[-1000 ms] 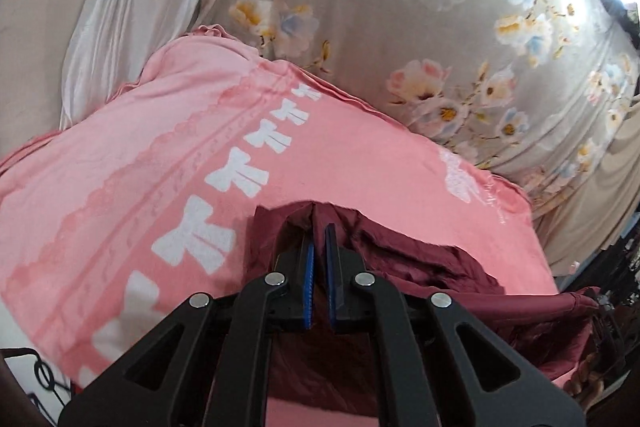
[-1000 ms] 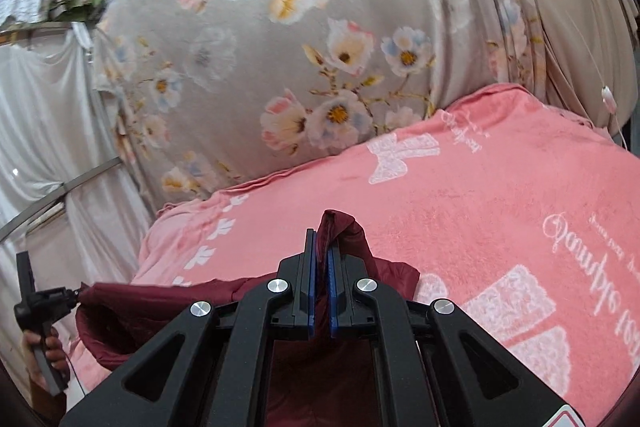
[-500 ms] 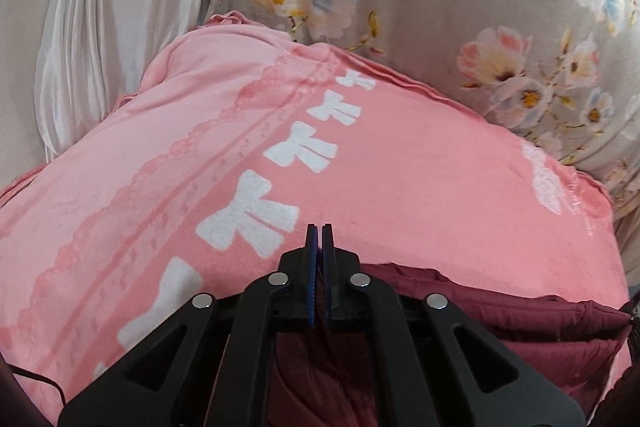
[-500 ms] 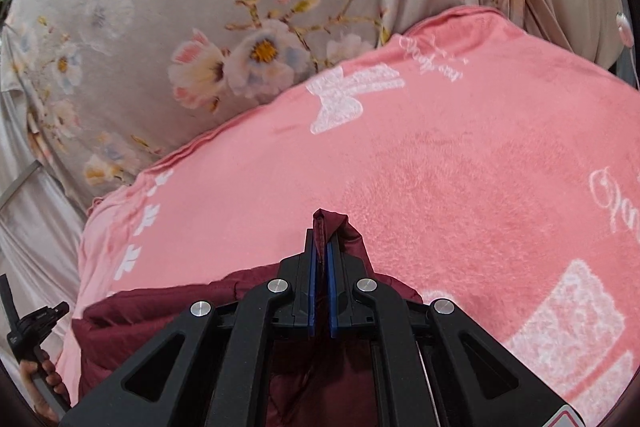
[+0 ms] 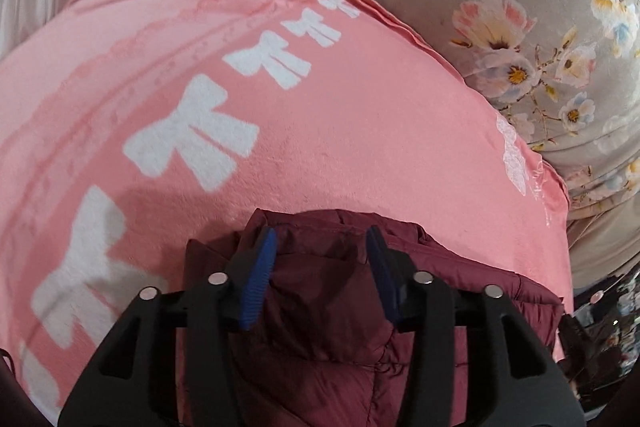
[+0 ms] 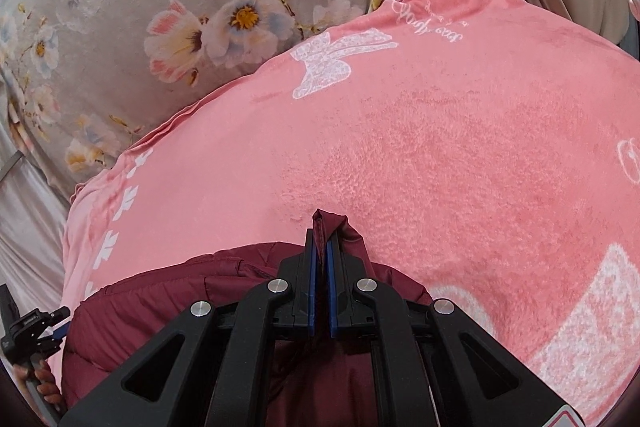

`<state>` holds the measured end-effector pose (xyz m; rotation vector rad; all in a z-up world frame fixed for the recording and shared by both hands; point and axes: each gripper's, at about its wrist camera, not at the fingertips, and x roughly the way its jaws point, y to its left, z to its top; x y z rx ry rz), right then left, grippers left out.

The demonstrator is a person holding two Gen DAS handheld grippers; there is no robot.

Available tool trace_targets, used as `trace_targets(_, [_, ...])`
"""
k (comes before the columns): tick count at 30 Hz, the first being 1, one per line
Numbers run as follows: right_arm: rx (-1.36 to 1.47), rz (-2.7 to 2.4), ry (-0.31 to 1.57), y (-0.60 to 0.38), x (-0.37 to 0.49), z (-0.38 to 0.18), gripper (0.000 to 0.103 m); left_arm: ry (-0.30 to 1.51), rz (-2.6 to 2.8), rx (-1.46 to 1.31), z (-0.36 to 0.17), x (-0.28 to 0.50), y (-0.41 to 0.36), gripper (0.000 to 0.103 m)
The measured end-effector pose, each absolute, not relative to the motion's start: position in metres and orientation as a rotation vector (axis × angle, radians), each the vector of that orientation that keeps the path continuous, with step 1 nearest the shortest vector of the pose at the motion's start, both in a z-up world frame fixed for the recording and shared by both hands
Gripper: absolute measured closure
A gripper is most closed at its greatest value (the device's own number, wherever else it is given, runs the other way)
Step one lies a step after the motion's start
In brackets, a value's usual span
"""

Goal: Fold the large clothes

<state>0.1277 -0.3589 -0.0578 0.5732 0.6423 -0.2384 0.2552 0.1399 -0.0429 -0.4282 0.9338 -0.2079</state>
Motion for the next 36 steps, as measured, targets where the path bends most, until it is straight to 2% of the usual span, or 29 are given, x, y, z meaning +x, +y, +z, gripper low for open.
trace_targets(6, [0.586,-0.236,0.636,-0.359,0.123,-0.063,0.099,0.969,-0.200,-0.473,-0.059,0.261,0.137,0.057])
trace_targets(11, [0.594,-0.237,0.639,-0.359,0.121,-0.067,0.099,0.880,-0.106,-0.551,-0.042,0.248,0.161,0.056])
trace_targets(17, [0.592,-0.240,0.641,-0.359,0.122,-0.067,0.099,0.973,-0.198,-0.594,-0.065,0.260,0.162,0.057])
trace_targets(18, [0.591,-0.243,0.639,-0.359,0.121,-0.067,0.099,0.976,-0.204,-0.588,-0.067,0.259,0.159,0.058])
trace_targets(19, [0.591,-0.247,0.634,-0.359,0.120,-0.066,0.099,0.974,-0.203,-0.579,-0.067,0.259,0.157,0.067])
trace_targets(20, [0.589,-0.249,0.623,-0.359,0.118,-0.063,0.099,0.975,-0.206,-0.564,-0.067,0.261,0.154,0.088])
trace_targets(21, [0.584,-0.250,0.610,-0.359,0.116,-0.058,0.099,0.972,-0.206,-0.558,-0.066,0.261,0.154,0.096])
trace_targets(26, [0.549,-0.249,0.507,-0.358,0.113,-0.013,0.099,0.832,-0.224,-0.534,-0.015,0.257,0.157,0.100])
trace_targets(30, [0.481,-0.305,0.600,-0.358,0.141,-0.027,0.099,0.758,-0.173,-0.432,0.017,0.267,0.144,0.100])
trace_targets(32, [0.500,-0.320,0.667,-0.361,0.150,-0.051,0.099,0.785,-0.120,-0.375,0.004,0.279,0.136,0.100])
trace_targets(36, [0.535,-0.316,0.725,-0.366,0.153,-0.075,0.100,0.926,-0.048,-0.338,-0.059,0.298,0.127,0.100])
